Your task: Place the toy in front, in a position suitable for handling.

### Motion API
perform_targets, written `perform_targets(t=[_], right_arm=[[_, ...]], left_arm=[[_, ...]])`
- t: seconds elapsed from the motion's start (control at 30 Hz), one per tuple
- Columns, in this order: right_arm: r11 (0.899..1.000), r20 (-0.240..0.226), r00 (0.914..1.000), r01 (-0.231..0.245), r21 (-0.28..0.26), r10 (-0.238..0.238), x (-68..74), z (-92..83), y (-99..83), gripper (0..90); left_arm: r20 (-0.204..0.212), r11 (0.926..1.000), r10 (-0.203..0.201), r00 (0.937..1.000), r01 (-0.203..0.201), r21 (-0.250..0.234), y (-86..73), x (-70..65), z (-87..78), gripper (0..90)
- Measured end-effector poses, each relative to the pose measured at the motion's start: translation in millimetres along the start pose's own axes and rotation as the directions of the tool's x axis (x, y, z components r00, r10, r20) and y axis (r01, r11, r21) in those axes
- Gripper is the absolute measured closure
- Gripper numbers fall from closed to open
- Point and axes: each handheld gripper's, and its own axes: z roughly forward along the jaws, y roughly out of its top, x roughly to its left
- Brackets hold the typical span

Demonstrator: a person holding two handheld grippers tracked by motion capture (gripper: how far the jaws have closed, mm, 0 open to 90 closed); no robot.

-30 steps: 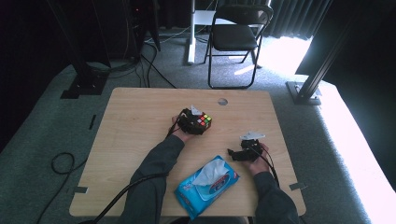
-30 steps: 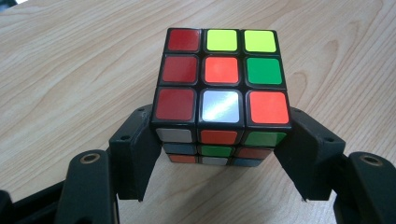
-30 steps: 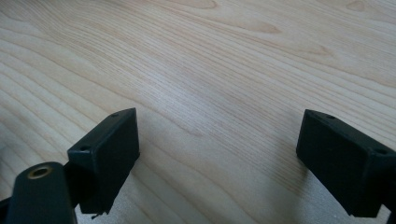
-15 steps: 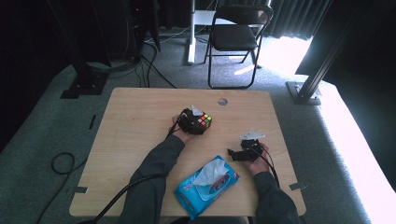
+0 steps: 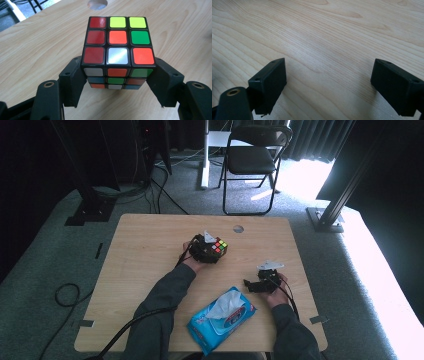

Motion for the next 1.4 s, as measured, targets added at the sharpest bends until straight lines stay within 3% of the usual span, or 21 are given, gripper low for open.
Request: perform_targets(t=[0.53,0.9,1.4], right_arm=[[1.000,0.001,1.0000,0.003,-0.002,-0.003,-0.2,0.1,0.0,12.9],[1.000,0.000,1.0000,0.000,0.000,0.000,0.1,0.0,0.0,12.9],[1.000,0.000,1.0000,0.000,0.000,0.000,0.1,0.0,0.0,12.8]], left_arm=[[0.015,0.9996,0.028,0.9995,-0.028,0.005,-22.2,-4.2,-26.1,34.2],[0.005,1.0000,-0.001,1.0000,0.001,-0.004,-43.0,2.0,-44.0,34.2],[-0.007,1.0000,0.004,1.0000,-0.004,0.001,-60.0,0.0,-52.1,34.2]])
